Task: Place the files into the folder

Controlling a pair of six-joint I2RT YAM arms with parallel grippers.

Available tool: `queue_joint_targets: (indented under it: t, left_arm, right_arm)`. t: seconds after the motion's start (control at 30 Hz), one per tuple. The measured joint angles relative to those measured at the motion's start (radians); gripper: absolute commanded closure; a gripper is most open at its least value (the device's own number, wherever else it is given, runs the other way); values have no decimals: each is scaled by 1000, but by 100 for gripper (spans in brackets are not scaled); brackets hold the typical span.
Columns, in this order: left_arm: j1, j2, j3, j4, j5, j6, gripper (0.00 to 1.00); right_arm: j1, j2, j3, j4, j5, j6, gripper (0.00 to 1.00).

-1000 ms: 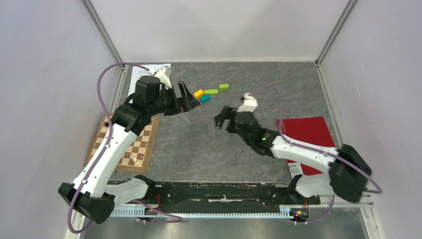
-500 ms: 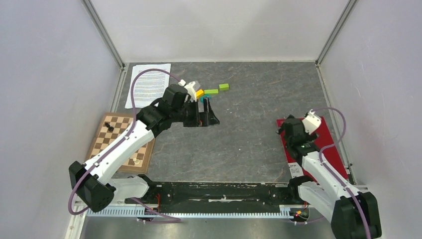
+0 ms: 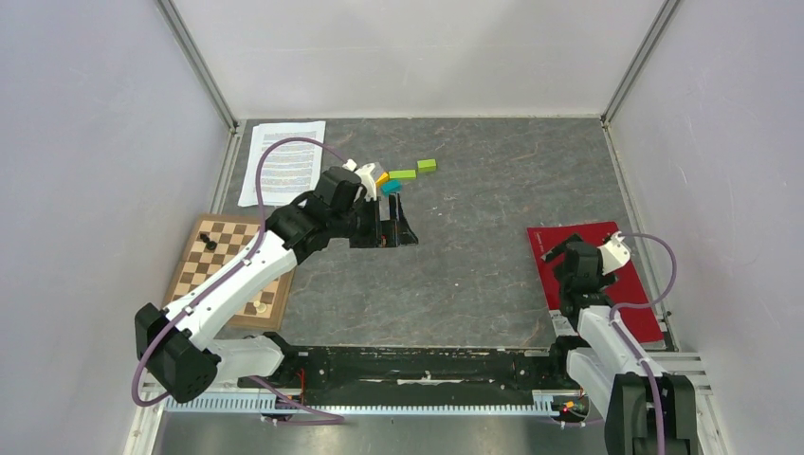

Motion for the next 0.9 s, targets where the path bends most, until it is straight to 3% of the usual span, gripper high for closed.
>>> queue_joint_targets:
  t: [0.23, 0.43, 0.53, 0.7, 0.9]
  left_arm:
    - [0, 0, -22, -1, -4, 0, 0]
    - [0, 0, -26, 0, -12, 0, 0]
    - [0, 0, -31, 0, -15, 0, 0]
    - [0, 0, -32, 0, -27, 0, 0]
    - [0, 0, -33, 0, -38, 0, 0]
  right_arm:
    - [42, 0, -88, 251, -104, 105, 2]
    - [244, 56, -89, 348, -93, 229, 2]
    - [337, 126, -47, 353, -82, 275, 2]
    - [366, 231, 48, 320, -79, 286, 2]
    - [501, 357, 202, 224, -57, 298, 2]
